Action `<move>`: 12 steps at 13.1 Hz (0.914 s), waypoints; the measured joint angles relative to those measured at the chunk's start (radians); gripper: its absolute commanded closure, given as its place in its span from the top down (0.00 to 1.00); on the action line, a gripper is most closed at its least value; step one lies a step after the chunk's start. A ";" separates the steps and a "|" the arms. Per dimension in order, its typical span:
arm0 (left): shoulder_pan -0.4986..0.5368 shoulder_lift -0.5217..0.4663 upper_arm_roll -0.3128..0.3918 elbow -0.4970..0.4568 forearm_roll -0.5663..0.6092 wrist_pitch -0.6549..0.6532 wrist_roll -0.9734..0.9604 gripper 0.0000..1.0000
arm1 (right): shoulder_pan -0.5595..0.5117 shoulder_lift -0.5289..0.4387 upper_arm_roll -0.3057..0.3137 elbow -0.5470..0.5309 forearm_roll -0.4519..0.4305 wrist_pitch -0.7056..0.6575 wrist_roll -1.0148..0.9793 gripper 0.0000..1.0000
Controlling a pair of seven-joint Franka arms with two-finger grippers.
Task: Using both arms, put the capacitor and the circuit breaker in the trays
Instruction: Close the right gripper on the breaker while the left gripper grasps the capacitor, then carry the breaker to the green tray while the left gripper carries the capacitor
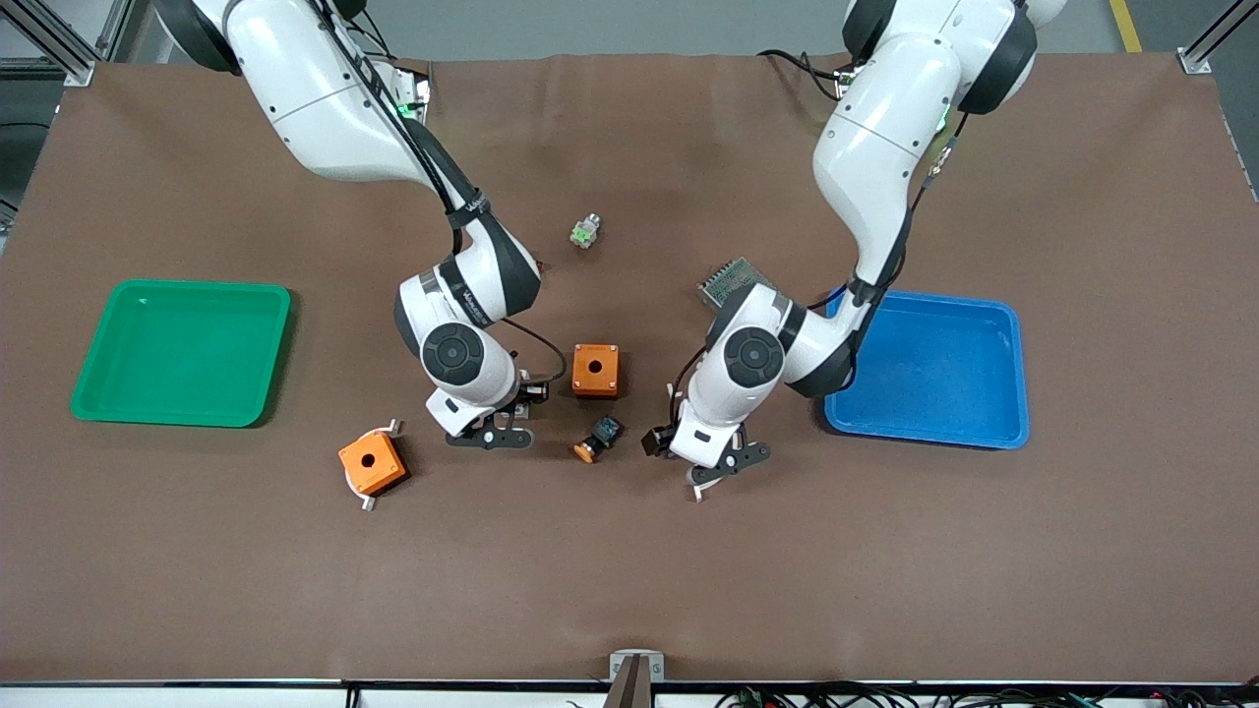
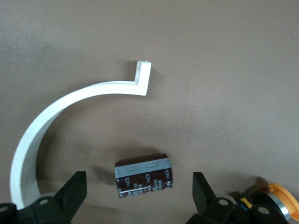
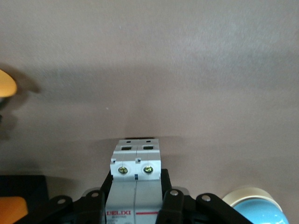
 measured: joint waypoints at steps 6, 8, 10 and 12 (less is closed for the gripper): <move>-0.016 0.018 0.018 0.011 0.000 0.016 -0.006 0.33 | -0.008 -0.077 -0.007 0.098 -0.005 -0.149 -0.031 0.00; -0.016 0.018 0.018 0.014 0.000 0.016 -0.006 0.14 | -0.039 -0.112 -0.013 0.098 -0.006 -0.196 -0.078 0.00; -0.014 0.016 0.022 0.024 0.003 0.009 0.007 0.01 | -0.097 -0.138 -0.015 0.097 -0.006 -0.234 -0.151 0.00; -0.004 0.001 0.035 0.041 0.023 -0.060 0.046 0.00 | -0.155 -0.164 -0.016 0.091 -0.006 -0.270 -0.200 0.00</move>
